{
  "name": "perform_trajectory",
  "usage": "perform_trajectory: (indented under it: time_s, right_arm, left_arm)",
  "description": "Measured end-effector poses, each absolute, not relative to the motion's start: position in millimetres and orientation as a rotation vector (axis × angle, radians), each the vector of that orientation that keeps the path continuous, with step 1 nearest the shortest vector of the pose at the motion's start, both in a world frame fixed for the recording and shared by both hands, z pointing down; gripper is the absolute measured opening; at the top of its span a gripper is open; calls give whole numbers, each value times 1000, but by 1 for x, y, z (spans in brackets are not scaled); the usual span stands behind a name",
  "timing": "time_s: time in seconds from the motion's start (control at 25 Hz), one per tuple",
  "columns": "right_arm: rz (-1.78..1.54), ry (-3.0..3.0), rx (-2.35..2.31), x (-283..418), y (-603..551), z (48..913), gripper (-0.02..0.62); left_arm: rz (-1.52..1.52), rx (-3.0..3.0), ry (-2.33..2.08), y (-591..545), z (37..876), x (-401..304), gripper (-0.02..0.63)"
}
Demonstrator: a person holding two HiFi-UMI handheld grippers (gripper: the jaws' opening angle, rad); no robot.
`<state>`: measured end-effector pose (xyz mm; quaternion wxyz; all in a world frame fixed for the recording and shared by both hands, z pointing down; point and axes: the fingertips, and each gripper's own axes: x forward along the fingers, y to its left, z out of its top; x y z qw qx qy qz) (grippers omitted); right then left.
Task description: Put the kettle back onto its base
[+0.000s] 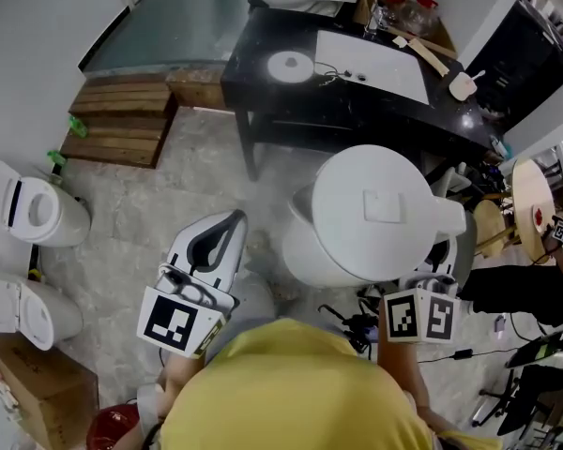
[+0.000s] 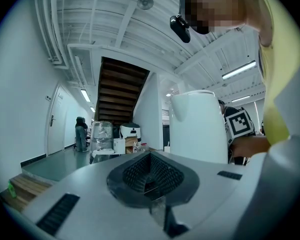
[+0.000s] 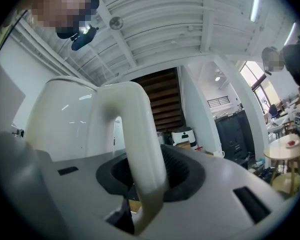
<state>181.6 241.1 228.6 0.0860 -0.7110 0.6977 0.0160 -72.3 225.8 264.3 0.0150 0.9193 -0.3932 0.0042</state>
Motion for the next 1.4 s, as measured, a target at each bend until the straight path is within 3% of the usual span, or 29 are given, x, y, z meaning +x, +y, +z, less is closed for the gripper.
perform_trajectory:
  time_s: [1.4]
  right_arm:
    - [103, 1897, -2237, 185, 45, 218, 124]
  left_arm:
    - [-51, 3011, -907, -20, 258, -40, 8]
